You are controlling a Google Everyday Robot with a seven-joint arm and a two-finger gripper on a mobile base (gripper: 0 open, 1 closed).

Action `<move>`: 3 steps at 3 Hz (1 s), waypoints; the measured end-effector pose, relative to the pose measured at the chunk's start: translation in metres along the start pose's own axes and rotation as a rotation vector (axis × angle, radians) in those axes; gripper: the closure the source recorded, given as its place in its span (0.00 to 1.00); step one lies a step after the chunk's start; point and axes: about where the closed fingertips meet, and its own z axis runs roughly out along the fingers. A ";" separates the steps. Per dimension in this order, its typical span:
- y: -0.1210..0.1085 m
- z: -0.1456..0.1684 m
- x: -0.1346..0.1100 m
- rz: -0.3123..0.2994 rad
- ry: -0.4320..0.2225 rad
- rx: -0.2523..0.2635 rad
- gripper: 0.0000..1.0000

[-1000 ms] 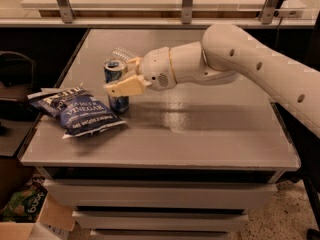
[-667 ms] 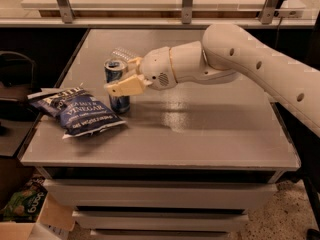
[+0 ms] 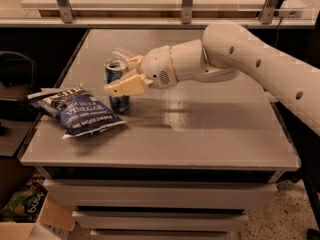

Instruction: Move redbull can near blue chip bag

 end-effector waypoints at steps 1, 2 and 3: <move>-0.001 -0.001 -0.001 -0.002 0.001 -0.007 0.00; -0.001 -0.002 -0.003 -0.008 0.003 -0.013 0.00; -0.003 -0.016 -0.002 -0.022 0.021 -0.009 0.00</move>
Offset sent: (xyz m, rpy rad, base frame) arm 0.0040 -0.0083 0.0051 -0.0070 -0.0084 0.0150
